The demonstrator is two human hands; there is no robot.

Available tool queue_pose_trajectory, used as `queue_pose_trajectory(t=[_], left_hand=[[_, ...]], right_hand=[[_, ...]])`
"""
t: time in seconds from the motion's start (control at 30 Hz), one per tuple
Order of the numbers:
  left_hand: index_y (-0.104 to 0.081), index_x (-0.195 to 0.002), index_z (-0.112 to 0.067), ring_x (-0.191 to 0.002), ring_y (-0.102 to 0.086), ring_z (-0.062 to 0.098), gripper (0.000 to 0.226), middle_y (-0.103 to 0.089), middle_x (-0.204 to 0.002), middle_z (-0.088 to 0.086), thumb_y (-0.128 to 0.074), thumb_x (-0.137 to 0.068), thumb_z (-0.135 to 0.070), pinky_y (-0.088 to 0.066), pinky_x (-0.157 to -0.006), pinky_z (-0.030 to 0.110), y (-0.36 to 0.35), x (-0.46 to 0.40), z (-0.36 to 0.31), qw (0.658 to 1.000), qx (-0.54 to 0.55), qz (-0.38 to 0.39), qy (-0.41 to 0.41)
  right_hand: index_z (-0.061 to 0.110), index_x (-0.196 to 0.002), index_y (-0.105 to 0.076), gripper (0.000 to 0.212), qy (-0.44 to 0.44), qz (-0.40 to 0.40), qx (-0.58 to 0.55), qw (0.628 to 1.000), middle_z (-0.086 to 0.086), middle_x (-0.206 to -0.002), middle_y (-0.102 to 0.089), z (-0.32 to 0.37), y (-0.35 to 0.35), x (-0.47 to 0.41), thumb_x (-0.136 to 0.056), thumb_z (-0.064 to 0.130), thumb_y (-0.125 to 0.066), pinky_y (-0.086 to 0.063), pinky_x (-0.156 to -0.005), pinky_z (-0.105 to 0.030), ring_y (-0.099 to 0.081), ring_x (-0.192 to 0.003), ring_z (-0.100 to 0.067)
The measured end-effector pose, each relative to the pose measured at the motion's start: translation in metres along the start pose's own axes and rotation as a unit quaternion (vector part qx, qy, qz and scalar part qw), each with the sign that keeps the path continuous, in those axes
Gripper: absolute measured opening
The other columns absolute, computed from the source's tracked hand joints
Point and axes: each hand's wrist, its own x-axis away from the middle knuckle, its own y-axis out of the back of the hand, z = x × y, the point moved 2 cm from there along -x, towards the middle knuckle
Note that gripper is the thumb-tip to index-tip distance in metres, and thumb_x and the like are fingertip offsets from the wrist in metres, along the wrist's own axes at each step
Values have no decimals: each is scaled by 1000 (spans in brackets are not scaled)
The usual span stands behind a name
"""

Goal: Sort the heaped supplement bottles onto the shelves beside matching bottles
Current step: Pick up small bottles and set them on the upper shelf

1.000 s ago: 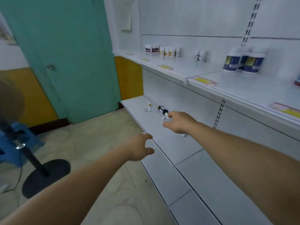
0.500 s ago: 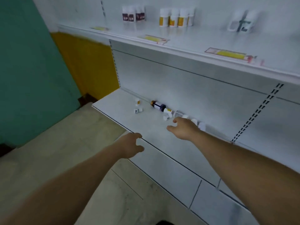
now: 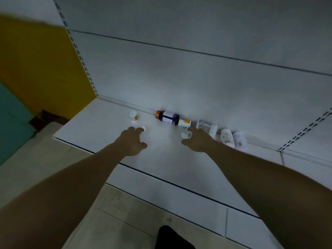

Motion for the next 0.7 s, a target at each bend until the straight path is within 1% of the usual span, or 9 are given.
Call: queue_pose_trajectory(t=[0.13, 0.3, 0.37, 0.43, 0.47, 0.5, 0.57, 0.63, 0.7], left_hand=[[-21, -149, -20, -138, -24, 36, 71, -20, -153, 16, -54, -91, -43, -26, -112, 47, -26, -62, 25, 997, -52, -37, -37], [-38, -137, -14, -113, -49, 37, 55, -48, -130, 19, -61, -88, -29, -42, -97, 45, -44, -87, 42, 992, -33, -96, -70], [-45, -126, -10, -103, -55, 37, 43, -55, -118, 21, -61, -87, -19, -46, -88, 42, -39, -87, 44, 990, 25, -115, -72], [-47, -120, -12, -97, -56, 33, 34, -56, -118, 21, -60, -89, -14, -47, -83, 38, -28, -75, 38, 976, 204, -65, -38], [-47, -119, -14, -95, -57, 31, 31, -54, -121, 21, -59, -90, -11, -49, -81, 36, -21, -63, 31, 939, 343, -19, -11], [-48, -118, -16, -94, -57, 30, 28, -52, -124, 21, -55, -92, -9, -53, -77, 33, -11, -48, 23, 878, 478, 27, 11], [-49, -122, -19, -92, -59, 32, 30, -54, -120, 20, -45, -96, -4, -57, -73, 32, 15, -11, 6, 750, 654, 92, 27], [-50, -126, -19, -88, -60, 32, 38, -59, -109, 19, -36, -97, 0, -54, -76, 36, 45, 29, -3, 680, 725, 112, 13], [-54, -123, -17, -86, -60, 30, 40, -61, -102, 17, -34, -95, 2, -53, -78, 37, 77, 68, -5, 641, 758, 122, -7]], right_hand=[[29, -153, -10, 75, -44, -18, 28, 998, -19, -153, -19, -5, -33, -41, -93, 52, -48, -32, -109, -42, -29, -137, -39], [23, -137, -37, 53, -66, -83, 42, 993, -16, -130, -41, 1, -53, -49, -93, 51, -48, -42, -97, -45, -43, -121, -36], [19, -118, -44, 34, -71, -116, 32, 990, -13, -112, -48, 4, -54, -42, -95, 43, -48, -46, -85, -40, -51, -105, -33], [18, -108, -40, 24, -67, -133, -61, 987, -10, -97, -53, 12, -51, -27, -95, 35, -51, -45, -70, -34, -55, -86, -27], [19, -110, -39, 25, -65, -127, -158, 977, -9, -94, -56, 20, -48, -16, -94, 32, -53, -45, -66, -32, -56, -80, -24], [21, -115, -39, 29, -70, -115, -282, 950, -10, -93, -59, 30, -43, -2, -94, 29, -55, -46, -63, -29, -56, -76, -22], [21, -118, -46, 24, -83, -78, -521, 846, -11, -92, -62, 58, -28, 32, -95, 20, -53, -48, -63, -24, -57, -72, -19], [19, -112, -56, 20, -71, -56, -663, 743, -11, -91, -63, 88, -15, 68, -96, 14, -44, -46, -59, -24, -57, -68, -19], [22, -118, -58, 30, -44, -48, -713, 698, -11, -93, -65, 114, -3, 104, -96, 12, -39, -42, -57, -25, -57, -63, -21]])
